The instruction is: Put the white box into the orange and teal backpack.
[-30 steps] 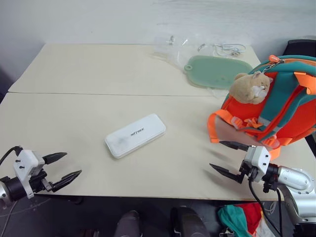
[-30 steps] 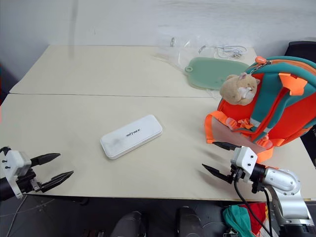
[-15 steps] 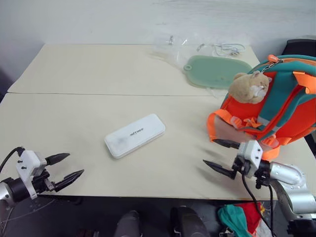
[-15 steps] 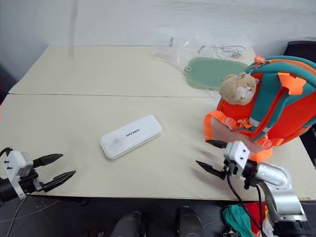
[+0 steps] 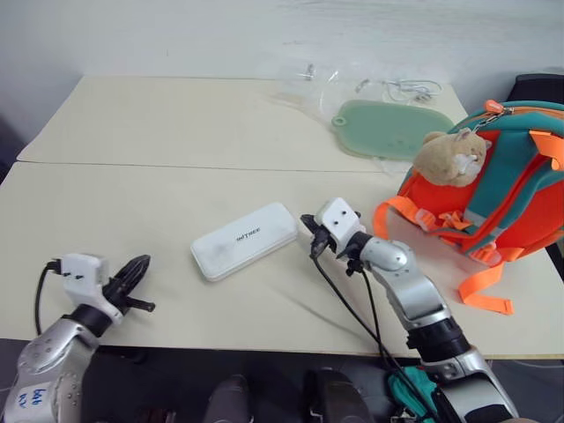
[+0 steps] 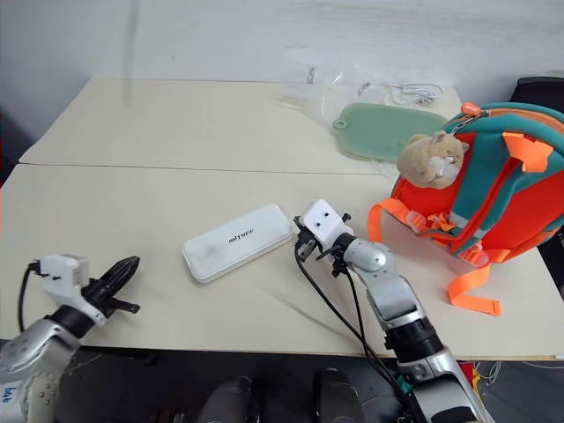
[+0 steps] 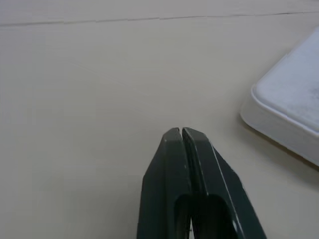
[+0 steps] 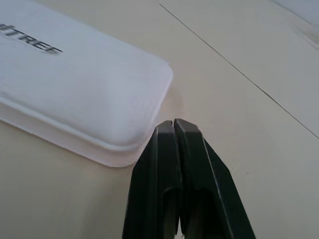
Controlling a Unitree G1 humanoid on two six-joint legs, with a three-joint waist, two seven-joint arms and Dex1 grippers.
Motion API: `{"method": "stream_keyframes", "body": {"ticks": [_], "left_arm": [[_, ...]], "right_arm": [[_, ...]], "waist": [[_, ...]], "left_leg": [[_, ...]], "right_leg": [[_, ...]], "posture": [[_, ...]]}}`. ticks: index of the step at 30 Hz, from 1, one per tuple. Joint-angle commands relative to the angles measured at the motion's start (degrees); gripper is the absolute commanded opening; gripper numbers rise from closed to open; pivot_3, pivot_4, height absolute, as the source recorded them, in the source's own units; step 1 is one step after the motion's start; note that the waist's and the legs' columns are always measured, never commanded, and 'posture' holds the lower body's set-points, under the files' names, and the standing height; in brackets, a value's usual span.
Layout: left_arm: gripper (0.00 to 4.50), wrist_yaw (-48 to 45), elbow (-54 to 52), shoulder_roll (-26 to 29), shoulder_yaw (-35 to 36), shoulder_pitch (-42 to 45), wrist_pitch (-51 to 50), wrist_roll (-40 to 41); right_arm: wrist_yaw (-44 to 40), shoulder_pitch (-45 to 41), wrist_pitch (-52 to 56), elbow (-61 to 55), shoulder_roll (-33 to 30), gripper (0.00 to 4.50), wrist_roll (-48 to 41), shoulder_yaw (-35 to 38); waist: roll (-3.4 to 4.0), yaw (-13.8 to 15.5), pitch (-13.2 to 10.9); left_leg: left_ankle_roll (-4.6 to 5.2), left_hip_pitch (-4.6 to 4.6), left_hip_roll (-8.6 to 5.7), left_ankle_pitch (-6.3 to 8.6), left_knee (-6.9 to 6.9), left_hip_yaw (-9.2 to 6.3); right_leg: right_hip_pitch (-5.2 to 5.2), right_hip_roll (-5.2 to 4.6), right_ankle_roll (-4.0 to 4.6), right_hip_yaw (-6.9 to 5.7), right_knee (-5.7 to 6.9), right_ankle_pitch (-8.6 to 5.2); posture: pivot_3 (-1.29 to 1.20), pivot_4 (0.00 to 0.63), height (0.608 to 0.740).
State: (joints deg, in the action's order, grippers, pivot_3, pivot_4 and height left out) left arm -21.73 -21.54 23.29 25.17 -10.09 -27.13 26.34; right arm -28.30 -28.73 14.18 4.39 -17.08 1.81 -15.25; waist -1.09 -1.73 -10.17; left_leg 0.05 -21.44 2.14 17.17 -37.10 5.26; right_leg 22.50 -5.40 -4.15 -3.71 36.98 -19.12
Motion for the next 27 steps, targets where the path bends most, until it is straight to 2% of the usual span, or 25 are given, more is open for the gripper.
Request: {"method": "stream_keyframes", "body": {"ticks": [1,7,12,18,24,27], "left_arm": [[0.04,4.34,-3.46,-1.28,-3.27,1.44,-2.51,-1.57],[0.04,5.82,-3.58,-1.30,-5.15,3.14,-4.39,-1.78],[0.04,5.59,-2.86,-0.15,-8.16,5.88,-7.53,-2.30],[0.04,2.27,-1.90,2.72,-10.52,8.23,-9.51,-1.72],[0.04,-2.25,-0.80,6.25,-14.42,9.93,-10.50,-2.24],[0.04,-0.67,-1.50,6.06,-14.06,10.16,-10.74,-3.11]], "right_arm": [[0.93,-3.03,-5.95,5.98,2.35,0.00,2.30,-1.56],[2.15,-6.48,-11.64,16.86,6.23,0.00,2.73,-0.62],[-5.24,-5.94,-14.48,19.32,6.63,0.00,-0.40,-0.26],[-12.25,-2.56,-13.50,12.56,1.67,0.00,-3.01,1.55],[-18.38,5.45,-6.65,0.16,-6.45,0.00,-5.07,2.40],[-18.95,10.56,-3.09,-6.96,-9.81,0.00,-6.26,3.94]], "waist": [[0.00,-0.03,0.00],[0.01,-0.50,0.00],[0.00,-0.41,0.00],[0.02,-0.07,-0.01],[0.03,0.11,-0.01],[0.03,0.15,-0.01]], "left_leg": [[-0.01,0.01,0.00,0.00,0.01,0.00],[-0.05,0.01,0.05,-0.02,0.03,0.04],[-0.05,0.01,0.05,-0.01,0.02,0.03],[-0.05,0.00,0.04,0.02,0.03,0.03],[-0.05,0.00,0.03,0.03,0.04,0.02],[-0.06,0.01,0.03,0.04,0.05,0.02]], "right_leg": [[0.00,0.01,0.00,0.00,0.01,0.00],[0.05,0.08,0.00,0.01,0.02,0.00],[0.02,0.07,0.00,0.02,0.02,0.00],[0.02,0.06,0.00,0.02,-0.03,0.00],[0.00,0.03,0.00,0.02,-0.08,0.00],[0.00,0.04,0.00,0.02,-0.08,0.00]], "posture": [[0.00,0.150,0.740],[0.00,0.150,0.740],[0.00,0.150,0.740],[0.00,0.150,0.740],[0.00,0.150,0.740],[0.00,0.150,0.740]]}}
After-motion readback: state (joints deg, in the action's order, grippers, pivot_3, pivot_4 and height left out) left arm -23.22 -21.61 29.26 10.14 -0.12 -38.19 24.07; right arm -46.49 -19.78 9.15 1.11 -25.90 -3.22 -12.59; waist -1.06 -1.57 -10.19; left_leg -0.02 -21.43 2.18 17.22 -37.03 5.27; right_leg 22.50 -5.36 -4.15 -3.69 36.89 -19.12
